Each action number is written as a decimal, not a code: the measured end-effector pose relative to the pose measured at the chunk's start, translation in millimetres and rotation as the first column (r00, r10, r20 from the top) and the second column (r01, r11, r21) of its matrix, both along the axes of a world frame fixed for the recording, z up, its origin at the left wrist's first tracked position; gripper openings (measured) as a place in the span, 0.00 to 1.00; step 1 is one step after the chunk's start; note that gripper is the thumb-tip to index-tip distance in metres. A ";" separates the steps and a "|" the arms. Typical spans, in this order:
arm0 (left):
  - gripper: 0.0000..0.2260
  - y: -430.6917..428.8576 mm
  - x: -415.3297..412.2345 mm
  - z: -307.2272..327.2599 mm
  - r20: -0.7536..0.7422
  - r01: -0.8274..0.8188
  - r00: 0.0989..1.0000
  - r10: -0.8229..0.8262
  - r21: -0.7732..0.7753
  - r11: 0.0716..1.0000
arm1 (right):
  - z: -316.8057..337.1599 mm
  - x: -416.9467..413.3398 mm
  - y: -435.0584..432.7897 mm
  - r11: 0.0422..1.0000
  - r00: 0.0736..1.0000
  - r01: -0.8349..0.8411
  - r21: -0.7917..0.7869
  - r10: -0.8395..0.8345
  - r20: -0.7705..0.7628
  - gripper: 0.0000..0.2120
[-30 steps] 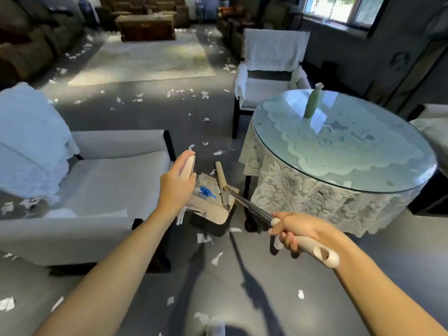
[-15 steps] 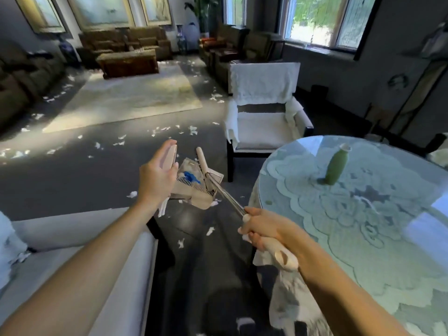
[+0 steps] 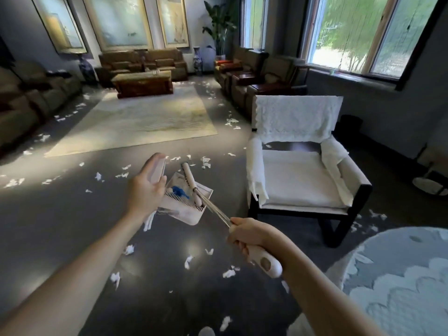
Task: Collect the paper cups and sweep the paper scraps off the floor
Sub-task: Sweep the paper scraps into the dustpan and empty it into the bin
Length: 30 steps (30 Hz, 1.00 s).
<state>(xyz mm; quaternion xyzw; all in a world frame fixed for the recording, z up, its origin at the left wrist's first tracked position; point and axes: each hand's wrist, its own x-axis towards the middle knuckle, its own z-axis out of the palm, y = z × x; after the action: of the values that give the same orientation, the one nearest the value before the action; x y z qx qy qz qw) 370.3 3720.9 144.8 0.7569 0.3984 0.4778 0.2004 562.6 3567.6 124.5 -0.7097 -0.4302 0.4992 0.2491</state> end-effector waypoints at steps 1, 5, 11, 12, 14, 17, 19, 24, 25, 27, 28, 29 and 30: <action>0.20 35.8 5.2 -0.8 -0.005 -0.009 1.000 0.009 0.014 1.000 | -1.2 6.4 37.4 1.000 1.000 0.004 0.000 -0.004 -0.010 0.06; 0.20 172.6 32.5 14.2 -0.011 -0.032 0.999 0.032 0.040 0.999 | 4.6 34.4 176.3 0.999 0.996 0.045 -0.015 -0.046 -0.078 0.19; 0.20 356.6 93.2 41.9 -0.053 -0.001 0.999 0.005 0.074 0.997 | 6.1 88.2 354.1 0.994 0.975 0.108 -0.003 -0.107 -0.195 0.13; 0.20 387.3 105.7 41.7 -0.044 0.004 0.999 -0.001 0.071 0.997 | 4.3 99.1 384.9 0.992 0.969 0.123 -0.007 -0.121 -0.217 0.15; 0.21 454.9 132.8 37.1 -0.045 0.020 0.999 -0.018 0.054 0.998 | -3.3 123.8 449.1 0.991 0.962 0.131 -0.009 -0.130 -0.242 0.17; 0.20 563.0 183.3 25.5 -0.075 0.041 0.997 -0.036 0.061 0.997 | -17.8 169.7 546.1 0.987 0.945 0.162 -0.015 -0.160 -0.286 0.17; 0.20 638.0 225.1 20.6 -0.084 0.069 0.994 -0.064 0.057 0.996 | -25.5 205.8 616.4 0.983 0.943 0.185 -0.006 -0.180 -0.279 0.17; 0.21 808.6 319.6 30.0 -0.108 0.096 0.990 -0.088 0.064 0.993 | -3.8 283.4 780.0 0.966 0.926 0.257 -0.008 -0.249 -0.283 0.19; 0.22 839.3 336.2 33.2 -0.104 0.089 0.991 -0.082 0.059 0.994 | 4.6 296.9 806.9 0.959 0.920 0.282 -0.010 -0.274 -0.280 0.17; 0.22 895.2 369.7 38.3 -0.093 0.090 0.992 -0.085 0.048 0.995 | 22.6 325.3 856.8 0.948 0.912 0.319 -0.012 -0.310 -0.270 0.16; 0.22 921.7 387.5 40.7 -0.088 0.103 0.991 -0.100 0.036 0.994 | 28.0 339.7 880.3 0.942 0.909 0.334 -0.013 -0.326 -0.262 0.17; 0.21 948.2 407.0 42.5 -0.082 0.121 0.990 -0.118 0.025 0.992 | 31.6 353.9 903.1 0.936 0.904 0.352 -0.014 -0.343 -0.255 0.18; 0.21 974.5 427.4 43.7 -0.074 0.145 0.987 -0.143 0.023 0.989 | 34.3 368.0 925.1 0.929 0.898 0.370 -0.013 -0.361 -0.251 0.19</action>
<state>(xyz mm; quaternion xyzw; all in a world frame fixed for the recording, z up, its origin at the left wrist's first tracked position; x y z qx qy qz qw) 797.7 4695.4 188.5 0.8032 0.3429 0.4399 0.2094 930.6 4492.6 158.8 -0.7049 -0.2632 0.5210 0.4029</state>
